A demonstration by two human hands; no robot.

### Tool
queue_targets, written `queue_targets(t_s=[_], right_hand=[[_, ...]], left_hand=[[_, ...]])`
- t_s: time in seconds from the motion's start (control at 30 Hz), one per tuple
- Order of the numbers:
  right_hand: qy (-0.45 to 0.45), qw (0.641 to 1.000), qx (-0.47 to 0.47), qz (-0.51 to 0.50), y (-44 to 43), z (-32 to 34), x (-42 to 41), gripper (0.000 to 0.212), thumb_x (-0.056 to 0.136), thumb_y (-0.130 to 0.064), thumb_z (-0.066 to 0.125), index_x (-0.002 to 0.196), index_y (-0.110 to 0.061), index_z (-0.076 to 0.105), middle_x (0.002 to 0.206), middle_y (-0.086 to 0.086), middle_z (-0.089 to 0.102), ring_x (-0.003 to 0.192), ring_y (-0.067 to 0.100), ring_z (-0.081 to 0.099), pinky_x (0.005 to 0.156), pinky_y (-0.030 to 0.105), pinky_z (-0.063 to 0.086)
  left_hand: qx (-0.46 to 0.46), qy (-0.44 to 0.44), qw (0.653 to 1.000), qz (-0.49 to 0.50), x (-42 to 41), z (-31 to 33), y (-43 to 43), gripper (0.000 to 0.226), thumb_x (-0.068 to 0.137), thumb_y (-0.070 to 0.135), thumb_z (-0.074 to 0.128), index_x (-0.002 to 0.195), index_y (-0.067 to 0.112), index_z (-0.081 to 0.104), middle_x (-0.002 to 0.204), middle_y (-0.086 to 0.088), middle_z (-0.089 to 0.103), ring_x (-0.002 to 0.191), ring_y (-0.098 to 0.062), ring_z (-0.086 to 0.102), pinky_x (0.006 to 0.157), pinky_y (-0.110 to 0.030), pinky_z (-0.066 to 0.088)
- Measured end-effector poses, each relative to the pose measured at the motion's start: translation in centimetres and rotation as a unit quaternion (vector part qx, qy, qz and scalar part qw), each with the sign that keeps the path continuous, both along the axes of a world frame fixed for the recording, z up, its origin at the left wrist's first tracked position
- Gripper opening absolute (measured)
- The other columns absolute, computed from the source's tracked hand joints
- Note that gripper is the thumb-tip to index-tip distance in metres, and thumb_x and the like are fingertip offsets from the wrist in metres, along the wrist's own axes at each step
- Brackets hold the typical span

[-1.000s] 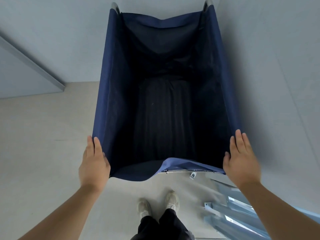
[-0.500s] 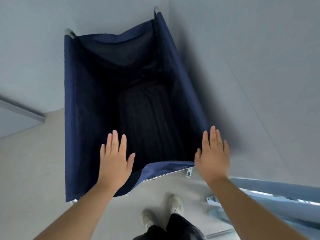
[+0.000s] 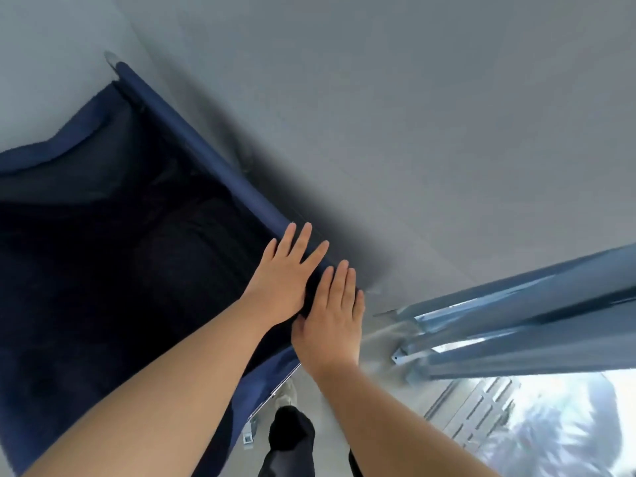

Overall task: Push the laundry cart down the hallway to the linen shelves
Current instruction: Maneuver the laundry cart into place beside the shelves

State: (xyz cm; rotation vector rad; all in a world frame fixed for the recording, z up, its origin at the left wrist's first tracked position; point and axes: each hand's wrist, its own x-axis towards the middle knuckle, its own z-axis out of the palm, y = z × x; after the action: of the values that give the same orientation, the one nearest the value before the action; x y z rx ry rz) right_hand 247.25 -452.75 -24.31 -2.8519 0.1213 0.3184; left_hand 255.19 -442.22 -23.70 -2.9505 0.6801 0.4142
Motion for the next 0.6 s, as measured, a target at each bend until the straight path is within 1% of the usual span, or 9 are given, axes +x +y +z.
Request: queue_targets(t_s=[0.1,0.23,0.33,0.5,0.6], right_hand=[[-0.008,1.0,-0.007,-0.01,0.0,-0.2,0.2,0.092,0.074,-0.036,0.061,0.151,-0.003,0.023,0.161,0.02,0.017,0.149,0.034,0.014,0.117,0.049,0.014],[-0.027,0.999,-0.017,-0.016,-0.1,-0.4,0.1,0.094,0.069,-0.035,0.066,0.149,-0.003,0.029,0.159,0.02,0.024,0.148,0.035,0.022,0.114,0.049,0.022],[-0.04,0.999,-0.015,-0.015,0.0,-0.5,0.1,0.093,0.069,-0.037,0.067,0.149,-0.002,0.031,0.158,0.02,0.026,0.146,0.035,0.025,0.113,0.05,0.026],[-0.029,0.999,-0.019,0.014,-1.0,-0.2,0.2,0.086,0.079,-0.038,0.057,0.151,-0.004,0.025,0.16,0.018,0.022,0.148,0.032,0.022,0.116,0.047,0.023],[-0.011,0.997,-0.014,0.077,-2.9,-0.2,0.8,0.075,0.09,-0.035,0.045,0.154,-0.01,0.015,0.163,0.014,0.014,0.15,0.029,0.014,0.118,0.044,0.017]], left_hand=[[-0.023,0.006,1.0,-0.015,0.4,-0.2,0.2,0.088,0.089,0.024,0.051,0.151,0.027,-0.011,0.16,-0.014,-0.018,0.146,-0.036,-0.017,0.117,-0.051,0.009],[-0.042,0.004,0.999,-0.029,0.7,-0.4,0.4,0.09,0.088,0.02,0.052,0.15,0.027,-0.012,0.16,-0.014,-0.017,0.146,-0.036,-0.018,0.118,-0.05,0.011],[-0.059,0.01,0.998,-0.026,0.7,-0.7,0.5,0.091,0.087,0.017,0.053,0.151,0.027,-0.011,0.16,-0.013,-0.016,0.146,-0.036,-0.018,0.118,-0.05,0.013],[-0.09,0.021,0.995,-0.03,0.5,-0.5,1.2,0.089,0.088,0.017,0.051,0.151,0.026,-0.011,0.161,-0.011,-0.016,0.147,-0.031,-0.017,0.119,-0.048,0.009],[-0.12,0.008,0.992,0.035,-2.0,0.0,2.3,0.082,0.091,0.02,0.049,0.152,0.024,-0.005,0.161,-0.011,-0.013,0.148,-0.028,-0.013,0.118,-0.047,0.008]])
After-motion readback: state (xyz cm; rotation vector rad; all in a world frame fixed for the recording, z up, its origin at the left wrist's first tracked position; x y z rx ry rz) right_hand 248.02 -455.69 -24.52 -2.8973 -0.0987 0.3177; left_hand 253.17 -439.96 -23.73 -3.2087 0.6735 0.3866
